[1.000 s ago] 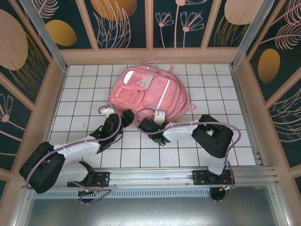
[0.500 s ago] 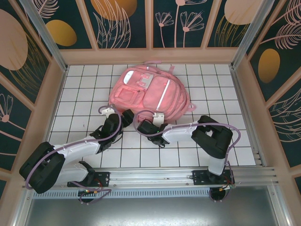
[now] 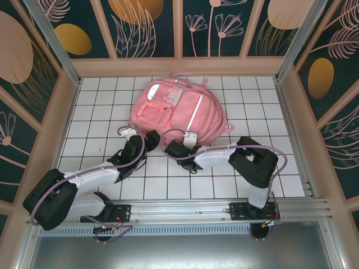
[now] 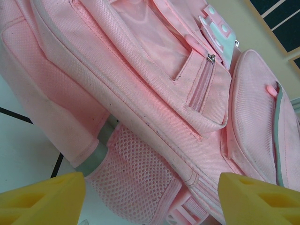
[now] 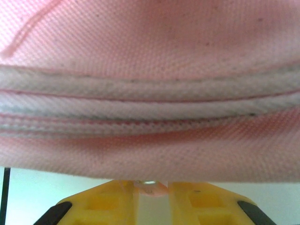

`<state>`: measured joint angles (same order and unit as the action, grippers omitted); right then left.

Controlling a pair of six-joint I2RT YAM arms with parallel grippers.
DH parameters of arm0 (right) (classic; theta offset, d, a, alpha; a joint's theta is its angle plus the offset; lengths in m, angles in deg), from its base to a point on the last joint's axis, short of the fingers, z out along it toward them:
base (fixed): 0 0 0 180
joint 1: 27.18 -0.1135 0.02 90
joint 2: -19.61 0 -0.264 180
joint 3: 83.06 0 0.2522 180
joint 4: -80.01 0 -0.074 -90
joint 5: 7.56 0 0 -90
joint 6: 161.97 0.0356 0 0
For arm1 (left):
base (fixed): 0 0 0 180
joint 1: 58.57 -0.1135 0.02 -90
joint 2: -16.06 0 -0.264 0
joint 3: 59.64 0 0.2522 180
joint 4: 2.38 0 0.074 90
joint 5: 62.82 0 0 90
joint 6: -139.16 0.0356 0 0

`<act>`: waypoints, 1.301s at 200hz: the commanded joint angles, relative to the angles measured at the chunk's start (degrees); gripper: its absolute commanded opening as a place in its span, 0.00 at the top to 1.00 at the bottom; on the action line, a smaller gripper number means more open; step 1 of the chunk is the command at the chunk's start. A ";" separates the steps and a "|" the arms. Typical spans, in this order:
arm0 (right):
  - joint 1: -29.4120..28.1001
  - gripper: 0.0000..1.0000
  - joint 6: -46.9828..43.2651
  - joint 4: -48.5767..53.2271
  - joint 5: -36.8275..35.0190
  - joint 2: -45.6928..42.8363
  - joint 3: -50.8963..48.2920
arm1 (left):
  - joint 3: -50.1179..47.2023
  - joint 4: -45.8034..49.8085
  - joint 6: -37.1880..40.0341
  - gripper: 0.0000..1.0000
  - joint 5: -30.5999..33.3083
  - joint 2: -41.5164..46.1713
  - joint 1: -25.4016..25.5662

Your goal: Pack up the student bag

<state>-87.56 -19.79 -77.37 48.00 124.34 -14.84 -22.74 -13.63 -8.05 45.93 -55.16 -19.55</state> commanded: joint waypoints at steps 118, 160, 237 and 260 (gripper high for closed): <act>-2.33 0.71 1.44 1.17 1.52 -1.45 0.11 | -1.06 0.58 0.87 0.25 1.52 0.91 0.07; -1.76 0.71 0.82 1.03 1.22 -1.02 0.70 | -1.07 0.63 0.77 0.25 1.50 1.15 0.07; -3.03 0.71 2.53 1.81 2.18 -2.51 -0.08 | -0.98 0.75 0.78 0.25 1.76 0.91 0.03; -3.30 0.71 2.59 1.95 2.54 -2.70 0.03 | -1.01 0.76 0.78 0.25 1.76 1.00 0.04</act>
<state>-90.16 -18.60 -76.82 50.01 123.66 -14.71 -23.22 -13.61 -8.05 46.80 -54.90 -19.57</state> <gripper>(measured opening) 0.287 0.748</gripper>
